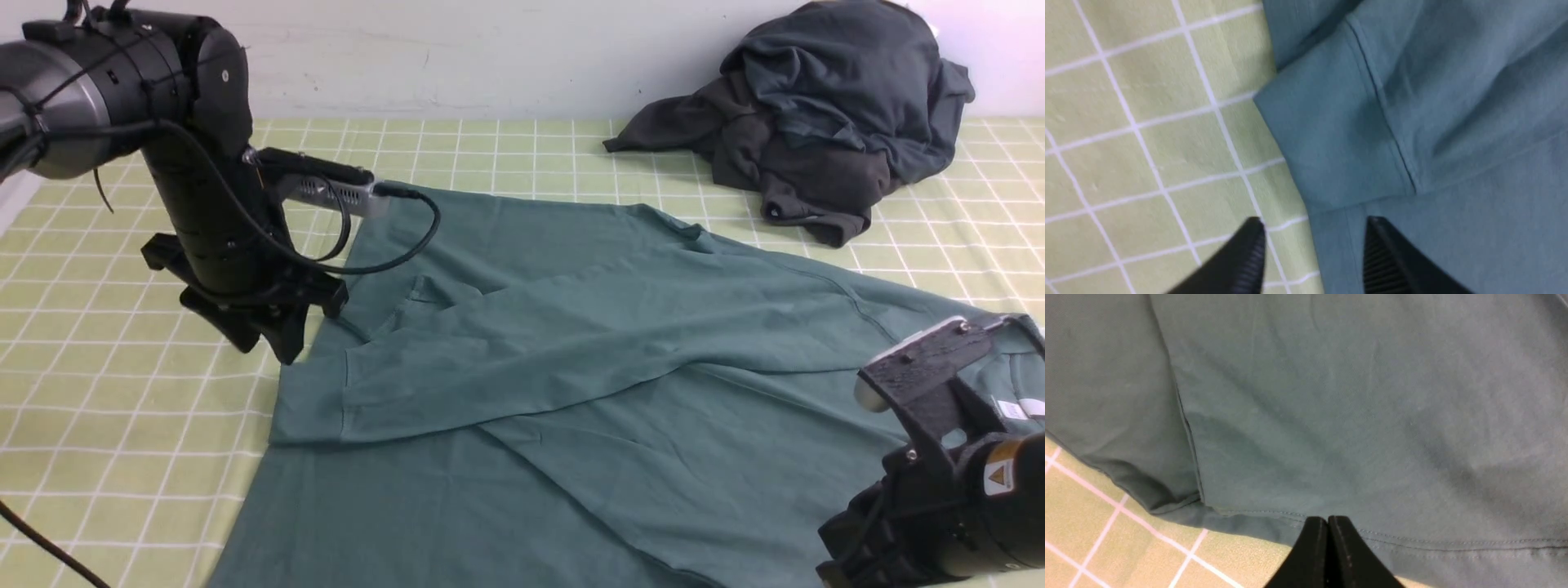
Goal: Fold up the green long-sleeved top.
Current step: Use the left arm to drag and drop the cuff onto the cuff closest to the left arm, then use both arms simultaneously to clamp the lower edge of the clothing fabric
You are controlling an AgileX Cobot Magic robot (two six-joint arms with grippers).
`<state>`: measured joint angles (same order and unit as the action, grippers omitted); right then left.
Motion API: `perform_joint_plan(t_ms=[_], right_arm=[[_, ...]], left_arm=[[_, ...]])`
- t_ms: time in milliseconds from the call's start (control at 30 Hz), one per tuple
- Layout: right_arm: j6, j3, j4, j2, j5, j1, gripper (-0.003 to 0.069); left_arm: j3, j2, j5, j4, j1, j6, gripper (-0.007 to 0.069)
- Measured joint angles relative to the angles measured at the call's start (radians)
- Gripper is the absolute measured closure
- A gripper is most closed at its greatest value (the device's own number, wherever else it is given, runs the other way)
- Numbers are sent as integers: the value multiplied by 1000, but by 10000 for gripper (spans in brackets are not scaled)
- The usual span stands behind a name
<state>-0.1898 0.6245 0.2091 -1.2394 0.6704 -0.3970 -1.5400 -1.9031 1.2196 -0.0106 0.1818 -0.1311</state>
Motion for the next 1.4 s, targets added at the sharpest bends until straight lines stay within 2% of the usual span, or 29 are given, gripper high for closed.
perform_joint_plan(t_ms=[100,233,300,400,467,500,600,800,967,1033,1133,1300,1400], right_arm=[[-1,0,2,0,2,0,667],[-17,0,3,0,13,0,667],[-42,0,15,0,20,0,667],[-76,0,43,0,37,0,667],[-89,0,56,0,39,-1,667],[-115,0,76,0,44,-2,667],[-150,0,110,0,56,-2,667],[-208,0,164,0,69,-2,667],[-242,0,183,0,77,-2,667],[-258,0,184,0,78,-2,667],[-275,0,184,0,79,-2,667],[-316,0,184,2,82,-2,667],[-423,21,167,19,118,-2,667]], left_arm=[[94,58,-10,-15,33,-11,199],[272,151,-71,-6,104,-129,183],[420,209,-170,18,153,-282,183],[572,246,-269,42,175,-462,183],[626,250,-292,49,177,-526,183],[688,250,-334,56,179,-596,183],[760,259,-408,68,179,-681,183],[801,283,-468,73,179,-715,218],[804,292,-477,74,184,-713,419],[808,307,-515,77,185,-705,529],[808,356,-547,82,185,-676,606],[804,453,-554,81,185,-636,619],[791,517,-549,79,185,-547,619]])
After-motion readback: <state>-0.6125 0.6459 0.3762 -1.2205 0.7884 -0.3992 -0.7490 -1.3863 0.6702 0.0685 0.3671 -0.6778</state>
